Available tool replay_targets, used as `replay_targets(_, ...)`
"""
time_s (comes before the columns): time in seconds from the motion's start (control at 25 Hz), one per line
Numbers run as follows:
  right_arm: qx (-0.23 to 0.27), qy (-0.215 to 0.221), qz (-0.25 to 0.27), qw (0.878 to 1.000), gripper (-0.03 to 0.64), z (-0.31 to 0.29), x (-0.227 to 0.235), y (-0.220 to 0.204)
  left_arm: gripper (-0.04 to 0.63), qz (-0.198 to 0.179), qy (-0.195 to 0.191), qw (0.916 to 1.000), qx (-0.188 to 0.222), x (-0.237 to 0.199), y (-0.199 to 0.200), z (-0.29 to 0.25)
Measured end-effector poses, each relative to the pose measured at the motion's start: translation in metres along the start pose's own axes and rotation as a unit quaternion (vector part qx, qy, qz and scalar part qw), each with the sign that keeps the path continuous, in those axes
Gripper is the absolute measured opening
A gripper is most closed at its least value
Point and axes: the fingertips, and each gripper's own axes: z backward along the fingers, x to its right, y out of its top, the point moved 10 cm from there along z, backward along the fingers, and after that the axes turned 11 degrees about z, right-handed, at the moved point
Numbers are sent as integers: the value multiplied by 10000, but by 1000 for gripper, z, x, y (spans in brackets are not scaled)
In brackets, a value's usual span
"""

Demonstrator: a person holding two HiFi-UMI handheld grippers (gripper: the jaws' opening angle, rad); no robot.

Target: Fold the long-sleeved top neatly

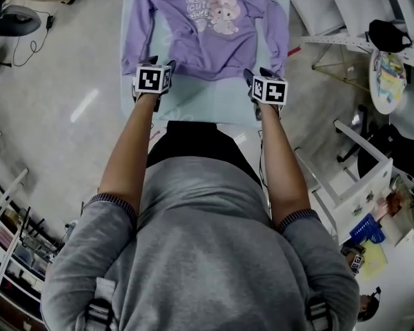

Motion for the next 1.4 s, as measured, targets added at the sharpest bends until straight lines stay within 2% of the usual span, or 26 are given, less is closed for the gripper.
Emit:
replay_targets(0.12, -177, 42, 50, 9998, 255, -13, -6, -3, 265, -25, -77, 9997, -247, 6, -9, -19)
replay_targets(0.2, -309, 69, 71, 9995, 247, -22, -7, -7, 195, -27, -104, 9991, -407, 7, -17, -28)
replay_targets(0.24, -360, 90, 74, 9993, 236, -26, -8, -8, 184, -23, -106, 9989, -458, 6, -21, -32)
replay_targets(0.36, -499, 69, 154, 9986, 104, -34, -10, -13, 124, 26, -70, 9989, -464, 1, -28, -38)
replay_targets(0.4, -520, 54, 188, 9985, 80, -35, -10, -13, 72, 76, -51, 9991, -423, -1, -29, -38)
replay_targets(0.48, -488, 75, 221, 9985, 60, -34, -12, -12, 37, 205, -33, 9993, -318, -7, -29, -34)
replay_targets(0.68, -359, 254, 117, 9990, 55, -15, -17, -21, 34, 639, 52, 9979, -29, -15, -44, -3)
replay_targets(0.84, -287, 555, -56, 9980, 55, 5, -29, -40, 32, 1162, 116, 9930, 201, -19, -73, 30)
replay_targets(0.96, -287, 765, -147, 9965, 57, 13, -39, -57, 34, 1397, 208, 9896, 282, -23, -97, 45)
replay_targets(1.12, -440, 881, 53, 9951, 58, 16, -52, -81, 34, 1546, 305, 9874, 168, -28, -127, 50)
replay_targets(1.4, -694, 838, 275, 9937, 69, 12, -68, -111, 38, 1491, 539, 9873, -49, -37, -158, 46)
